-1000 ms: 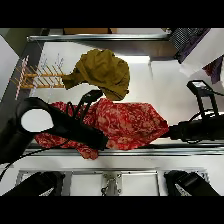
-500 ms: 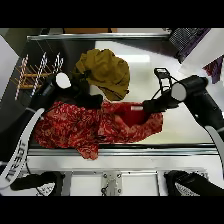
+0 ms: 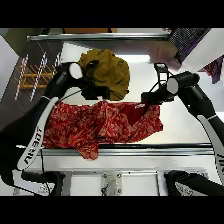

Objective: Fold the clothes and pants, and hang the long-sleeved shirts on hangers.

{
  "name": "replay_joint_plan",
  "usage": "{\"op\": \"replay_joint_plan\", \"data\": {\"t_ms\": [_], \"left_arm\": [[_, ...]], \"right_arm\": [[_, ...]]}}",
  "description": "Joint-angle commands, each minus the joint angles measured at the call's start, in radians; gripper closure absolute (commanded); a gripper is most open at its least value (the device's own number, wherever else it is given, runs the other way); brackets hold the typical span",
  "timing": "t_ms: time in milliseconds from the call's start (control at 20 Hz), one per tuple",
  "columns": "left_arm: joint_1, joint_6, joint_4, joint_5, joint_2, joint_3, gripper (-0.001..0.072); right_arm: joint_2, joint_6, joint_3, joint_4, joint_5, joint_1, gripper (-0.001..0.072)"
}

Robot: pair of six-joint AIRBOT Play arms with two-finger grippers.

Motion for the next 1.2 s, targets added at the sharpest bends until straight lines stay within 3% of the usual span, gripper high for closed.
{"op": "replay_joint_plan", "data": {"t_ms": [0, 250, 400, 650, 700, 750, 800, 850, 950, 1150], "left_arm": [[-0.175, -0.025, 0.198, 0.037, -0.046, 0.014, 0.0017], [-0.317, -0.043, 0.229, 0.079, -0.148, 0.101, 0.0017], [-0.323, -0.048, 0.243, 0.025, -0.225, 0.208, 0.0019], [-0.323, -0.099, 0.415, -0.052, -0.305, 0.298, 0.0037], [-0.322, -0.116, 0.453, -0.060, -0.308, 0.301, 0.0101], [-0.318, -0.119, 0.491, -0.068, -0.307, 0.301, 0.0341], [-0.314, -0.121, 0.509, -0.073, -0.306, 0.301, 0.0404], [-0.304, -0.124, 0.514, -0.074, -0.302, 0.301, 0.0406], [-0.289, -0.130, 0.513, -0.070, -0.280, 0.301, 0.0695], [-0.268, -0.126, 0.510, -0.067, -0.059, 0.301, 0.0695]], "right_arm": [[0.063, 0.004, 0.002, 0.018, 0.000, -0.002, 0.0698], [0.155, 0.004, 0.002, 0.018, 0.033, -0.001, 0.0699], [0.187, 0.004, 0.002, 0.018, 0.060, -0.001, 0.0698], [0.216, 0.004, 0.002, 0.018, 0.060, -0.001, 0.0698], [0.219, 0.003, 0.002, 0.018, 0.064, -0.002, 0.0699], [0.222, 0.003, 0.002, 0.017, 0.073, -0.002, 0.0699], [0.222, 0.002, 0.002, 0.017, 0.086, -0.002, 0.0699], [0.222, -0.001, 0.002, 0.017, 0.096, -0.002, 0.0698], [0.224, -0.037, 0.002, 0.013, 0.109, -0.002, 0.0699], [0.239, -0.106, 0.096, -0.063, 0.239, -0.002, 0.0699]]}}
